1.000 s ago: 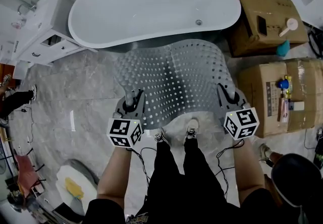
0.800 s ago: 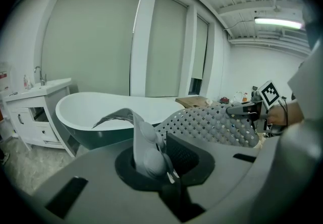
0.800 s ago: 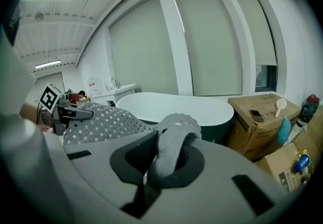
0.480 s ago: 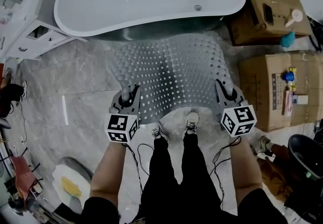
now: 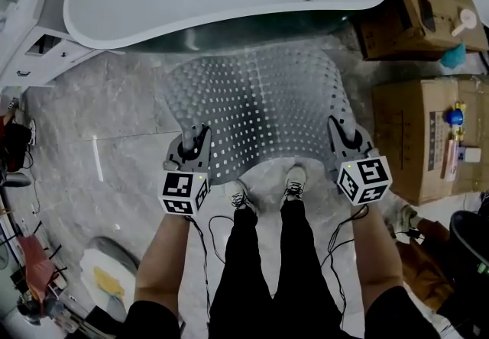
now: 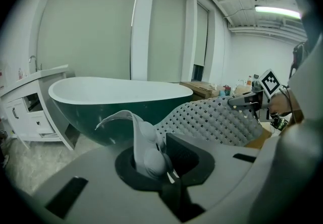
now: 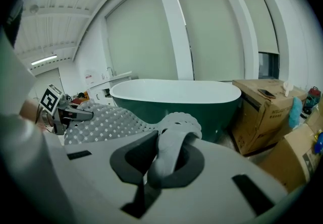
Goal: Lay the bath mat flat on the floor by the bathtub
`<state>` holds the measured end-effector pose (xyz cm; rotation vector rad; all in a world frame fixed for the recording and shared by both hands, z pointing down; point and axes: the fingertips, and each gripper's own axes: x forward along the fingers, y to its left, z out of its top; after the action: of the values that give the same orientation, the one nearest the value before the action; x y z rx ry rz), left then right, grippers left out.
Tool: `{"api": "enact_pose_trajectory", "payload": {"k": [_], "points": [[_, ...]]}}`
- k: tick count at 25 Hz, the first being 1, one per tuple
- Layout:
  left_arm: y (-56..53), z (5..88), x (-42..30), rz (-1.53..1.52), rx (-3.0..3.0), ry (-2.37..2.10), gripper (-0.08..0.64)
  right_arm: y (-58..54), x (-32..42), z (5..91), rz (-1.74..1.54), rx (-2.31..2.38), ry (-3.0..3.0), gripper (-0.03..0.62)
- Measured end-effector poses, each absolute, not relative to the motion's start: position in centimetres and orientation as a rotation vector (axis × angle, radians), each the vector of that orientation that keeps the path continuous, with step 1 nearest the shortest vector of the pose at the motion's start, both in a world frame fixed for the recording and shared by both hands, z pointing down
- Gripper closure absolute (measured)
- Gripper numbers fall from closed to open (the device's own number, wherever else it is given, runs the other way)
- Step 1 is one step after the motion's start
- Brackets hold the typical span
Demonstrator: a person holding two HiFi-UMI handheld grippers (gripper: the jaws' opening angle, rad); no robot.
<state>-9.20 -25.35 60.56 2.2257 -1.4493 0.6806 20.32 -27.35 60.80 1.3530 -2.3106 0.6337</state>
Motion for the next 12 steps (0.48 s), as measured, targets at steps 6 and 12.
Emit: {"api": "enact_pose_trajectory", "payload": {"k": [6,12], "points": [[-26.9,66.9,-9.5,0.696,2.221,-1.450,0.502,-29.0,20.8,68.4,0.648,1.353,-2.294,0.563],[-28.8,74.0,-10.5,0.719,2.236,-1.444,0.502,-30.6,20.6,75.5,0.640,1.353,-2.281,0.563]]}}
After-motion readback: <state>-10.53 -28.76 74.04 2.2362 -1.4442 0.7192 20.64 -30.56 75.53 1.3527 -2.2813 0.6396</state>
